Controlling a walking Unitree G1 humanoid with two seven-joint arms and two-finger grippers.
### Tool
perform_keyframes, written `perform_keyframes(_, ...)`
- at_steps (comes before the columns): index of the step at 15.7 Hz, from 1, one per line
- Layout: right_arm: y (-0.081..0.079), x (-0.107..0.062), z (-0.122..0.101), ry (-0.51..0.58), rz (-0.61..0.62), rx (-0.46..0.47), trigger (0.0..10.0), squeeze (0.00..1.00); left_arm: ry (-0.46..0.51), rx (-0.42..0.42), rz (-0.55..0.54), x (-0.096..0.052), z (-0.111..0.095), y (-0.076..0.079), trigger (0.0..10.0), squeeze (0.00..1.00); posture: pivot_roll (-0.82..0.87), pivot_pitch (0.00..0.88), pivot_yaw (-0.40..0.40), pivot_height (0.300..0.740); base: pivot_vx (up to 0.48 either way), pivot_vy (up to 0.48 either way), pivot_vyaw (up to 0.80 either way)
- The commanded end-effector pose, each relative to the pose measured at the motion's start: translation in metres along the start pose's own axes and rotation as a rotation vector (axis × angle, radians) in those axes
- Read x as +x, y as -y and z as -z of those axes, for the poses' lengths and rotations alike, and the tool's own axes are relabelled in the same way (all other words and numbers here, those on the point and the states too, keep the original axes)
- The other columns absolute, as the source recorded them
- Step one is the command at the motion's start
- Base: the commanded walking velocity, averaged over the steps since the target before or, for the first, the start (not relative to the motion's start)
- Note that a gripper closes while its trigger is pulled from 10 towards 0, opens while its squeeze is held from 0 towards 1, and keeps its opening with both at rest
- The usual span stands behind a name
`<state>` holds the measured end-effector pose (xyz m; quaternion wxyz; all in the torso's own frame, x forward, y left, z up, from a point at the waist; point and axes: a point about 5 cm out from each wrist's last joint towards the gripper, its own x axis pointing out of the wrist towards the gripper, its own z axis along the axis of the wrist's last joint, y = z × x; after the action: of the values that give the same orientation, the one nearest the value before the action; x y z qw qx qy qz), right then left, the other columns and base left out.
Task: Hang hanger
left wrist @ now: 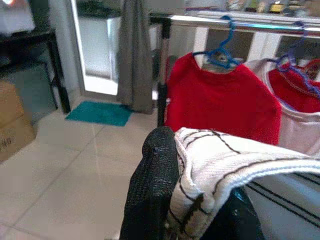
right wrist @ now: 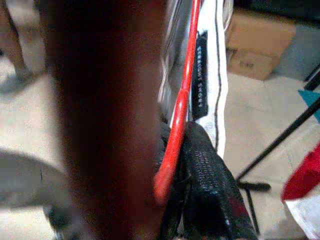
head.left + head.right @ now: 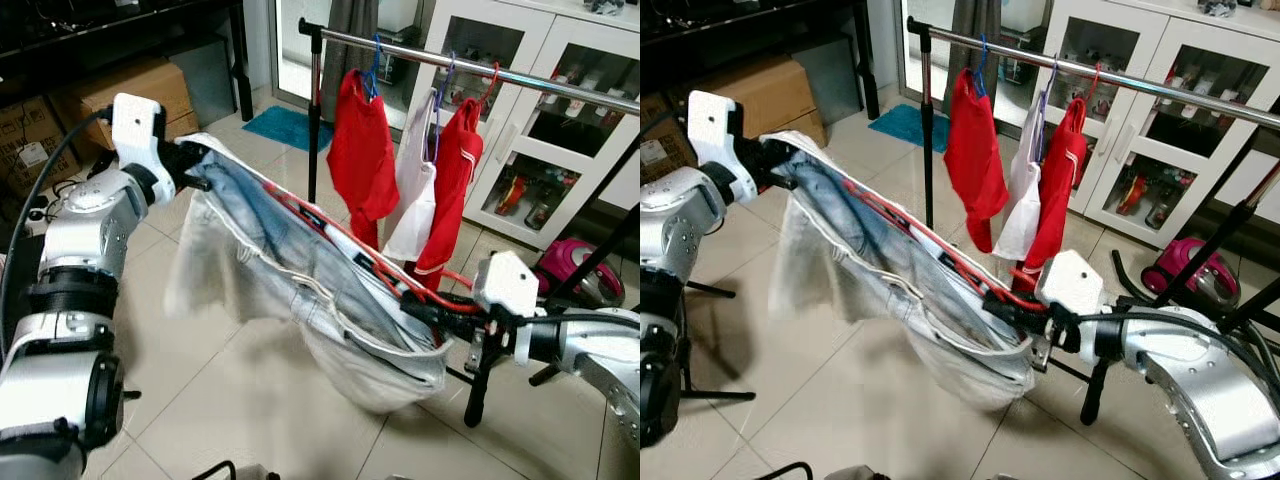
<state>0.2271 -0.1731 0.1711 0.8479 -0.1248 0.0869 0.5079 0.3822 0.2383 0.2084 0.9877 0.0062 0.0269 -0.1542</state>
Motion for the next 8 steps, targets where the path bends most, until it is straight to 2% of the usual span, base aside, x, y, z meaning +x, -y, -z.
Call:
perform_keyframes(1, -0.004, 0.001, -0.008, 0.036, -0.017, -0.001, 0.0, 0.00, 0.049, 0.021, -0.055, 0.005, -0.011, -0.001, 0.0, 0.00, -0.08, 0.000, 0.010, 0.740, 0.000, 0.000, 0.00)
perform_keyframes(3, -0.010, 0.011, -0.019, 0.097, -0.016, 0.008, 0.0, 0.00, 0.056, -0.008, -0.024, 0.016, -0.008, 0.015, 0.0, 0.00, -0.08, 0.000, 0.010, 0.740, 0.000, 0.000, 0.00)
perform_keyframes(5, 0.000, 0.020, -0.033, 0.219, 0.111, 0.074, 0.0, 0.00, 0.047, -0.001, 0.072, 0.026, -0.002, 0.040, 0.0, 0.00, -0.08, 0.000, 0.018, 0.740, 0.000, 0.000, 0.00)
perform_keyframes(6, 0.010, 0.025, -0.043, 0.296, 0.221, 0.138, 0.0, 0.00, 0.042, 0.017, 0.173, 0.032, 0.005, 0.069, 0.0, 0.00, -0.09, 0.000, 0.022, 0.740, 0.000, 0.000, 0.00)
perform_keyframes(7, 0.014, 0.027, -0.048, 0.340, 0.254, 0.174, 0.0, 0.00, 0.044, 0.029, 0.211, 0.033, 0.009, 0.082, 0.0, 0.00, -0.09, 0.000, 0.023, 0.740, 0.000, 0.000, 0.00)
perform_keyframes(8, 0.015, 0.027, -0.051, 0.360, 0.272, 0.188, 0.0, 0.00, 0.047, 0.034, 0.229, 0.034, 0.011, 0.088, 0.0, 0.00, -0.09, 0.000, 0.023, 0.740, 0.000, 0.000, 0.00)
